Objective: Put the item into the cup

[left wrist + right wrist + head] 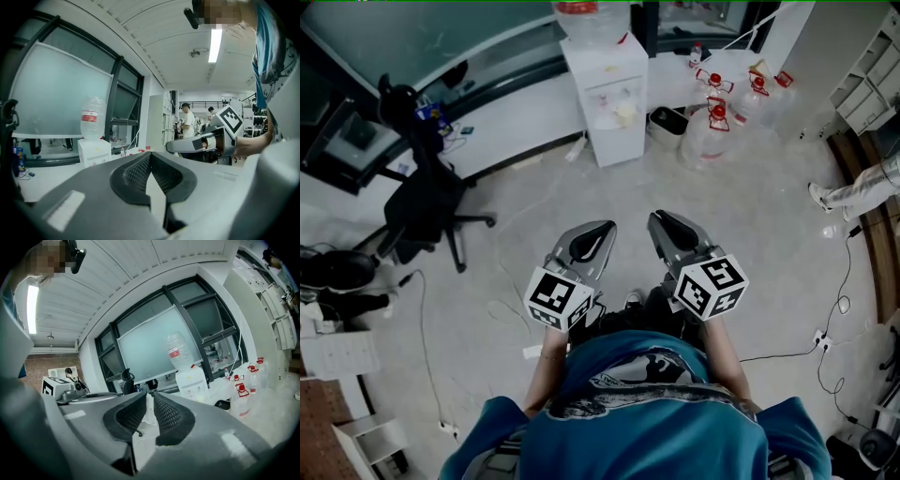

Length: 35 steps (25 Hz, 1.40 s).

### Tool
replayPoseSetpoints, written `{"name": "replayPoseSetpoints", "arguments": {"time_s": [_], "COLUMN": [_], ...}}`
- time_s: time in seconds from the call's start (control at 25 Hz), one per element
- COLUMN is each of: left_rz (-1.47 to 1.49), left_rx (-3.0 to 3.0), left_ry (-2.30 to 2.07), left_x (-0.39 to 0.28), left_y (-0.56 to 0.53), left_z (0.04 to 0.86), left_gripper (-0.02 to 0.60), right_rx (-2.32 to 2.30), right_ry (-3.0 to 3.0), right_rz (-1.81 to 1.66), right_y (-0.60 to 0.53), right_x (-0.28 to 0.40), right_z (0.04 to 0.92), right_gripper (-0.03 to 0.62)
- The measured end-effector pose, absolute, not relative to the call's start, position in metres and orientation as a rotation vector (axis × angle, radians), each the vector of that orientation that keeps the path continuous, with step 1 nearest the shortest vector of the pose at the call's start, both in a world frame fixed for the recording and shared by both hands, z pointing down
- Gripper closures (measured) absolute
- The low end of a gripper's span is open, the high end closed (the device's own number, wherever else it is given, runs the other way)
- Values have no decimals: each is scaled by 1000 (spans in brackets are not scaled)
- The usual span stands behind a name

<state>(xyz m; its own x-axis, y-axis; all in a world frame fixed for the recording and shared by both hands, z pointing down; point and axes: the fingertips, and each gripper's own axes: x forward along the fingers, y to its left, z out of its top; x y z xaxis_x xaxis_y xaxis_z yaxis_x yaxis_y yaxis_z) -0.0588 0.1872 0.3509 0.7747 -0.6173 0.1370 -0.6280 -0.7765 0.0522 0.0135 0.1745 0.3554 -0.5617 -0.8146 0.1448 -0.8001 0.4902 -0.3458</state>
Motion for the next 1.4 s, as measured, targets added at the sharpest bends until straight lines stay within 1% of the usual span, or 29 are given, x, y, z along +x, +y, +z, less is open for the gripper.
{"name": "replayPoseSetpoints", "arguments": {"time_s": [0.28, 0.56, 0.8, 1.16, 1.4], "left_rz": [170, 146, 182, 193, 244], "left_rx": [2822, 2750, 2736, 2759, 2725], "left_ry": [-1005, -1095, -1096, -1200, -1242], "left_x": [-65, -87, -91, -109, -116], "left_y": [188, 147, 81, -35, -76], "left_z": [367, 380, 390, 360, 364], "left_gripper": [575, 575, 575, 574, 572], "right_rx": [-1440, -1365, -1318, -1314, -1273], "right_ry": [2701, 2750, 2744, 2736, 2732], "right_rz": [-660, -713, -764, -770, -816], "right_y": [167, 130, 54, -81, -130], "right_x": [8, -10, -15, -8, -15], "right_z": [369, 385, 397, 390, 395], "right_gripper": [545, 546, 546, 546, 546]}}
